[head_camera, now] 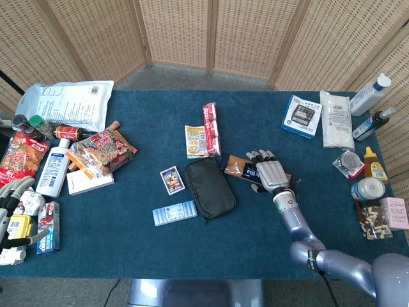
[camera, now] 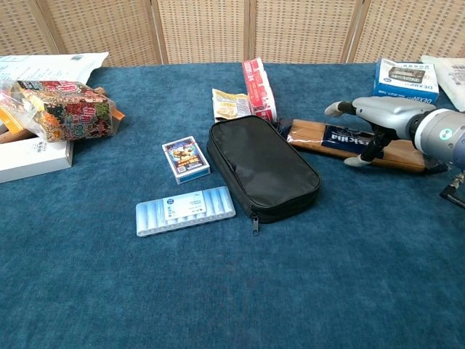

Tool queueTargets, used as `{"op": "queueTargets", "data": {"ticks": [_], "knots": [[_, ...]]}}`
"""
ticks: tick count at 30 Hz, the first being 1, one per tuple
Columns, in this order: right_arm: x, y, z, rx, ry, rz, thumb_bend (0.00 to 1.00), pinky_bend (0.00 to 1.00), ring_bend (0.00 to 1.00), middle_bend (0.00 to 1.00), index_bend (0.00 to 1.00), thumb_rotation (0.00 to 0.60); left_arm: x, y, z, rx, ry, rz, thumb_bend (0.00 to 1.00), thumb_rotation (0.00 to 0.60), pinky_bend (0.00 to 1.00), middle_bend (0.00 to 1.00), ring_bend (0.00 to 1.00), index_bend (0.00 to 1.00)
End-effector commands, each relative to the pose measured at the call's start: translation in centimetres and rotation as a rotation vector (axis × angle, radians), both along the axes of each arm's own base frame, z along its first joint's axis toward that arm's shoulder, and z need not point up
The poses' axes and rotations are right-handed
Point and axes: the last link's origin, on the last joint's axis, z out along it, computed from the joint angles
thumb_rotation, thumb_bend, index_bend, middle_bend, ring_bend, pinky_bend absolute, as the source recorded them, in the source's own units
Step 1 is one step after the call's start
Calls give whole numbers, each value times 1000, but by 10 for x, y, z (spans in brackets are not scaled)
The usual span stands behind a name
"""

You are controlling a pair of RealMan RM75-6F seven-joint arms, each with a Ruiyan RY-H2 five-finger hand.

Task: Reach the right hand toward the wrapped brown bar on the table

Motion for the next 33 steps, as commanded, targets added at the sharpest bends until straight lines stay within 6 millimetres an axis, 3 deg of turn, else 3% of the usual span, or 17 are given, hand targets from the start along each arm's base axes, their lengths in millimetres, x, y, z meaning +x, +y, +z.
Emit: {"op": "queueTargets", "data": {"ticks": [1, 4, 13, 18, 22, 33], "knots": [[-3, -6, -3, 6, -6, -16, 283, 229, 50, 292, 0, 599, 0, -1, 1, 2, 0, 1, 44, 600, 0, 0, 0, 0], [-6, -10, -5, 11, -14, -36, 287, 391, 199, 439, 52, 600, 0, -3, 2, 6, 0, 2, 43, 600, 0, 0, 0, 0], [-10, -14, -7, 28, -32, -68, 315, 787, 625, 816, 431, 600, -2, -7, 5, 16, -2, 7, 44, 600, 0, 0, 0, 0], [-13, -17, -4, 34, -58, -99, 335, 930, 761, 940, 541, 600, -3, -8, 4, 14, -4, 8, 44, 600, 0, 0, 0, 0], [-18, -19, 2, 25, -72, -122, 341, 1000, 848, 998, 591, 600, -5, -10, 6, 22, -8, 14, 43, 600, 0, 0, 0, 0], [-5, -10, 42, -37, -111, -56, 338, 1000, 994, 1000, 690, 600, -6, -9, 4, 19, -16, 7, 43, 600, 0, 0, 0, 0]]}}
